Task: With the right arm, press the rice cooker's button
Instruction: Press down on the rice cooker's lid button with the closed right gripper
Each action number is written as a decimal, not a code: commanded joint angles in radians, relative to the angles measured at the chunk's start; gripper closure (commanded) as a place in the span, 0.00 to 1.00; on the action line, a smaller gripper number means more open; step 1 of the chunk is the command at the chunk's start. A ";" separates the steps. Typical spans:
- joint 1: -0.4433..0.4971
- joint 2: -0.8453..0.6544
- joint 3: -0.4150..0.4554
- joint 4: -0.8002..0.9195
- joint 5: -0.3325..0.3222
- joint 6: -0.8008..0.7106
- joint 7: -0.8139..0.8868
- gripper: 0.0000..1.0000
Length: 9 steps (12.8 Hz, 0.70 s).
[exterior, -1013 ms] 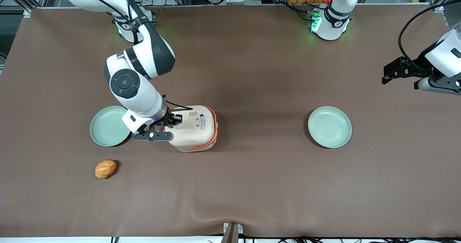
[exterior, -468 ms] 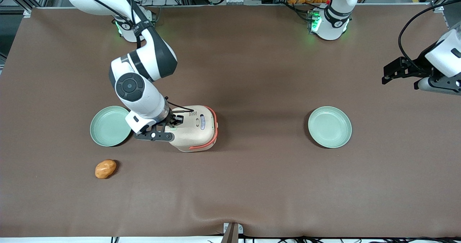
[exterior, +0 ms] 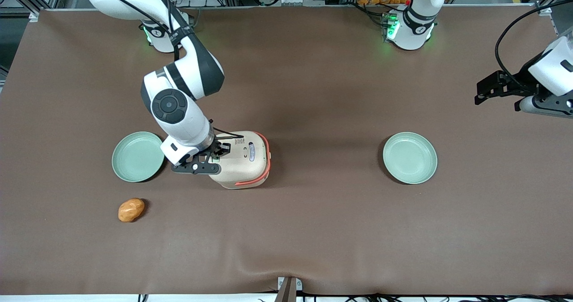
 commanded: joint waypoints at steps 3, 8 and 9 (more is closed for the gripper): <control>-0.012 -0.008 -0.001 -0.029 -0.007 0.056 0.017 1.00; -0.026 -0.123 0.014 0.040 0.042 -0.080 0.007 0.98; -0.029 -0.151 0.016 0.052 0.043 -0.121 0.004 0.86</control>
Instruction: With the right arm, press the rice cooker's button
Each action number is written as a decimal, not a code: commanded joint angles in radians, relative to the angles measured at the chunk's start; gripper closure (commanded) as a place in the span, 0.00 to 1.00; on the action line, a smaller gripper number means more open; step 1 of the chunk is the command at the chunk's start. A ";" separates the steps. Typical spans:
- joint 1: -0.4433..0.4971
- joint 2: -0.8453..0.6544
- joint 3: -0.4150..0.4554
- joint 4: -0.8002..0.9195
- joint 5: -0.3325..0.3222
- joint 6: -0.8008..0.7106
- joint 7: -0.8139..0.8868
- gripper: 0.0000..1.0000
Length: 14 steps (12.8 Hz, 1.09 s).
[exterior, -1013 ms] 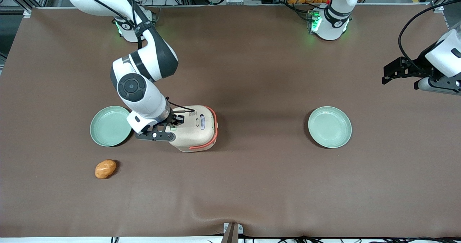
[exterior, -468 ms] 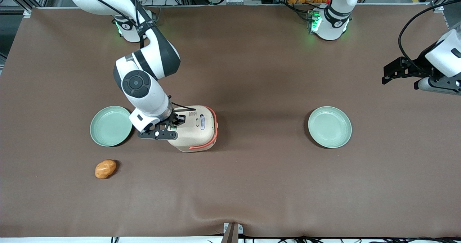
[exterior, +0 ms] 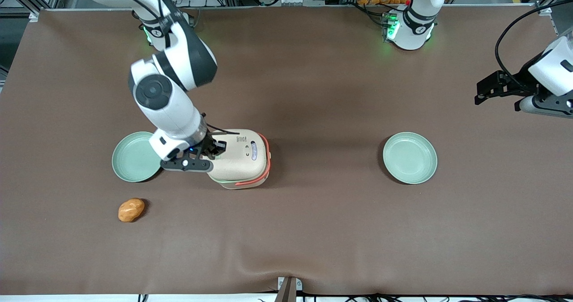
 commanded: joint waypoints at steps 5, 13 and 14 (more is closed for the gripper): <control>-0.139 -0.258 0.011 0.012 0.142 -0.309 -0.118 0.00; -0.228 -0.424 -0.194 -0.002 0.079 -0.515 -0.565 0.00; -0.230 -0.429 -0.220 -0.003 0.073 -0.539 -0.637 0.00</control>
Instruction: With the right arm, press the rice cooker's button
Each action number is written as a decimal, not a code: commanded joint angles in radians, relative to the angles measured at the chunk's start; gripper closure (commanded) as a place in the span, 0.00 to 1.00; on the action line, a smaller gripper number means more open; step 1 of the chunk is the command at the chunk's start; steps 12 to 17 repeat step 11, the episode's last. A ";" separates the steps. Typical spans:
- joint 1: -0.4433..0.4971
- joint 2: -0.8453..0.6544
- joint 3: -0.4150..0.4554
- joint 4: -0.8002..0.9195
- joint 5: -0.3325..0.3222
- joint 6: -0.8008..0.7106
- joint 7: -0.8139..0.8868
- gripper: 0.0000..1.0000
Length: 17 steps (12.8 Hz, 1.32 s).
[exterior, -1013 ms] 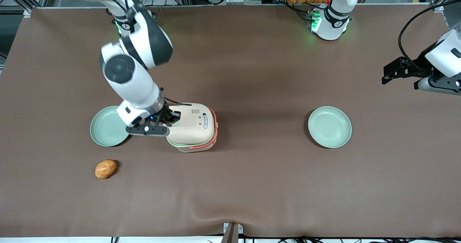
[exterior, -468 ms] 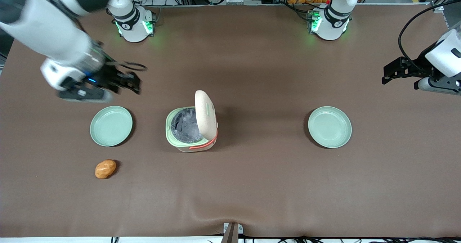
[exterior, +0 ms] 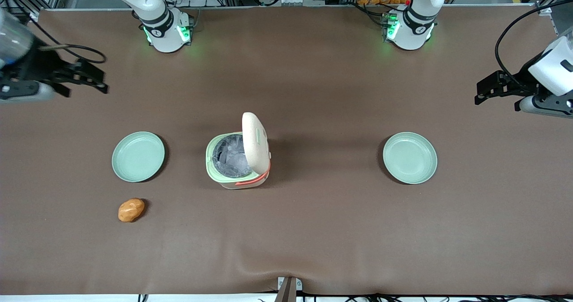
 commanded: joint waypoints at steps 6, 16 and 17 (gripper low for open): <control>-0.004 -0.073 -0.081 -0.063 -0.098 -0.030 -0.134 0.00; 0.000 -0.068 -0.079 -0.059 -0.089 -0.026 -0.123 0.00; 0.000 -0.068 -0.079 -0.059 -0.089 -0.026 -0.123 0.00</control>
